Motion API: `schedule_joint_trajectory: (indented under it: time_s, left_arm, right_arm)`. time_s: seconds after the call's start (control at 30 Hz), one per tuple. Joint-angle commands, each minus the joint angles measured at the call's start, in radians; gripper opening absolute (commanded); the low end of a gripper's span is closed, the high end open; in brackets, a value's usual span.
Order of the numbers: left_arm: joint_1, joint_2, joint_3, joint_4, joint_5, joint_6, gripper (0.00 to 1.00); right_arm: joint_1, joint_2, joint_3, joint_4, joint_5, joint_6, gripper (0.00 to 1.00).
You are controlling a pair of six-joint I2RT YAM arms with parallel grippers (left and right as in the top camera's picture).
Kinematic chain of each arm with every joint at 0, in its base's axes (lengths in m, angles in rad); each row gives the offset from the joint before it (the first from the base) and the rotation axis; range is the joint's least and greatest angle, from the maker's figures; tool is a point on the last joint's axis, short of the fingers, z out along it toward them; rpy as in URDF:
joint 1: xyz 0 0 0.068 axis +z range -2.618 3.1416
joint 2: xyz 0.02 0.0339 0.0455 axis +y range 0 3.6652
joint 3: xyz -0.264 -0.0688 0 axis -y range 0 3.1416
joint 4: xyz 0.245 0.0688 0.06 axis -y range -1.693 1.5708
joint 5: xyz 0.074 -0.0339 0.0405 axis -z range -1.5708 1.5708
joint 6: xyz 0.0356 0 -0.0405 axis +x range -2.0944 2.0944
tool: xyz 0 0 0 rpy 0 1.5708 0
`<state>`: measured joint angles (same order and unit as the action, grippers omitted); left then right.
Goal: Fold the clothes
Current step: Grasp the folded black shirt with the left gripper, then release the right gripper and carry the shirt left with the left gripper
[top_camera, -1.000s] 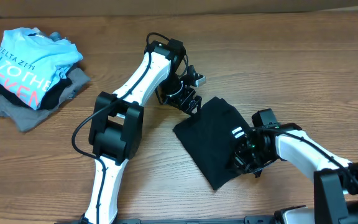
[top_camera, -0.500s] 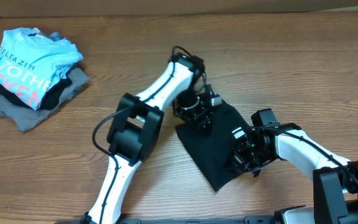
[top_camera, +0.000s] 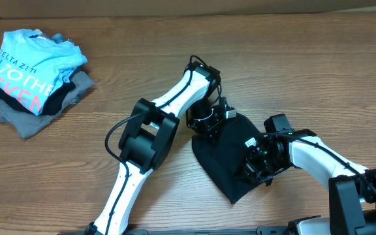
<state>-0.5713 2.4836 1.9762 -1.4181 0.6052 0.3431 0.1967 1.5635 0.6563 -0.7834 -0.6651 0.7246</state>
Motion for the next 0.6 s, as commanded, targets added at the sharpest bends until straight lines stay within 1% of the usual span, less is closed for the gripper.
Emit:
schedule_joint_trajectory:
  time_s: [0.0, 0.17, 0.33, 0.47, 0.57]
  left_arm:
    - [0.045, 0.005, 0.019, -0.026, -0.029, -0.018, 0.04]
    - [0.137, -0.092, 0.061, -0.052, -0.041, -0.027, 0.04]
    - [0.283, -0.225, 0.136, -0.055, -0.040, -0.072, 0.04]
    - [0.425, -0.314, 0.228, -0.037, -0.039, -0.152, 0.04]
    - [0.547, -0.364, 0.294, 0.018, -0.039, -0.210, 0.04]
  right_arm:
    - [-0.003, -0.052, 0.040, -0.017, -0.045, -0.035, 0.04]
    - [-0.003, -0.195, 0.131, -0.071, -0.054, -0.079, 0.04]
    - [-0.003, -0.323, 0.213, -0.087, -0.031, -0.077, 0.05]
    - [-0.003, -0.357, 0.226, -0.090, -0.025, -0.072, 0.05]
    - [-0.003, -0.356, 0.226, -0.095, -0.024, -0.070, 0.05]
